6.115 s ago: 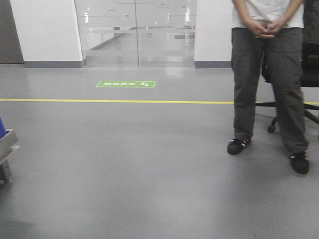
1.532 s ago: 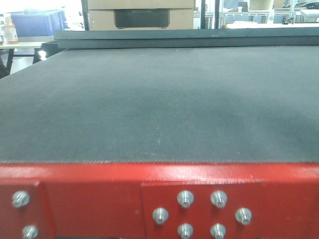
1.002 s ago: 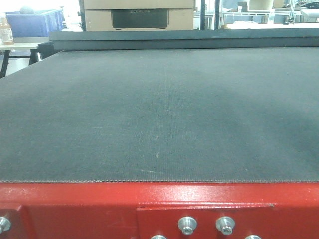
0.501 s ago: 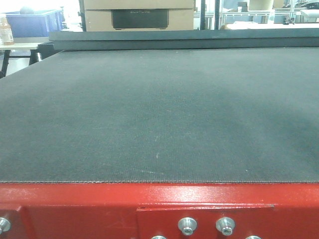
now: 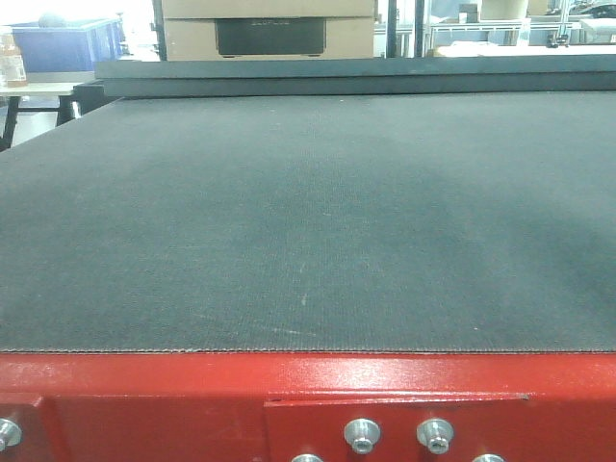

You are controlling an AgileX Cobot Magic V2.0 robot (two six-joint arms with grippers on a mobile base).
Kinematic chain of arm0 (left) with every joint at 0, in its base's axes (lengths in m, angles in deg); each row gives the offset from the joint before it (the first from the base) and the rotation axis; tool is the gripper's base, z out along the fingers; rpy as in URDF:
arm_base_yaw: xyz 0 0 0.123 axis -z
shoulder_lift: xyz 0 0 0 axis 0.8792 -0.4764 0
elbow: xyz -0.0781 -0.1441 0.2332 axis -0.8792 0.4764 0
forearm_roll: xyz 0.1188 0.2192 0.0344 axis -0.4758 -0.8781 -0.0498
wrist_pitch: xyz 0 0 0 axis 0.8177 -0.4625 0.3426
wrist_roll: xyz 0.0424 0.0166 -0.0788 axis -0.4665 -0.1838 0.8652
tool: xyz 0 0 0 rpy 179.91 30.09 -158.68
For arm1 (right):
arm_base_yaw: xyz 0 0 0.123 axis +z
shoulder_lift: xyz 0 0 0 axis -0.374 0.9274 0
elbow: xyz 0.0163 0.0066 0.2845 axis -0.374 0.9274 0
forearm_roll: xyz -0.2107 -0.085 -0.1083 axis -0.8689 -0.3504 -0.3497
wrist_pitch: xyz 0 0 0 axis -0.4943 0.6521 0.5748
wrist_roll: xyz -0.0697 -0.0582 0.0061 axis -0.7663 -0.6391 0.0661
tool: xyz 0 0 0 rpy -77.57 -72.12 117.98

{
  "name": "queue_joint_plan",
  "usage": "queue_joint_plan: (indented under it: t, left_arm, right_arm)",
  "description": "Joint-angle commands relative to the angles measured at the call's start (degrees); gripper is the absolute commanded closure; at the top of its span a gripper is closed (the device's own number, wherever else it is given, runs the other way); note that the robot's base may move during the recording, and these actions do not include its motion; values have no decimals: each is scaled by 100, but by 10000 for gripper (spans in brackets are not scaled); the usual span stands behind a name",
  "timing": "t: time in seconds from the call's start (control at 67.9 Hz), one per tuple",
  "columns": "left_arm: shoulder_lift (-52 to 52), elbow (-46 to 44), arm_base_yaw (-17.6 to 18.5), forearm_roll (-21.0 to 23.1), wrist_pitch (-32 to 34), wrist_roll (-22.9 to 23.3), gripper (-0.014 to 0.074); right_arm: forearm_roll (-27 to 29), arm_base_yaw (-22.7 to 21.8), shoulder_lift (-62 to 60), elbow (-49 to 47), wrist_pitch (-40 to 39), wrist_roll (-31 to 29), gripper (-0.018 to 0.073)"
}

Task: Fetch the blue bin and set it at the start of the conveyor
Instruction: 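Lower the held bin with both grippers onto the conveyor belt start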

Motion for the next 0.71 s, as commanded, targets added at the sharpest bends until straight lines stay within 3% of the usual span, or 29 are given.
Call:
queue_joint_plan:
  t: [0.0, 0.074, 0.147, 0.398, 0.501, 0.693]
  left_arm:
    - [91, -40, 33, 309, -266, 54, 708]
    - [15, 52, 33, 298, -957, 54, 708]
    - [-56, 259, 33, 209, -1113, 54, 708]
    - [-621, 1362, -196, 205, 206, 67, 708]
    - [-1049, 1458, -429, 443, 500, 67, 708]
    - [-1699, 1458, -552, 342, 837, 67, 708]
  right_arm:
    - [165, 1, -45, -56, 3, -241, 711]
    - [234, 1, 97, -56, 128, -241, 711]
    - [231, 1, 294, -56, 154, -241, 711]
    - [231, 1, 1259, -56, -240, -283, 711]
    - [231, 1, 1688, -56, -509, -402, 711]
    - [231, 1, 2470, -56, -852, -442, 711]
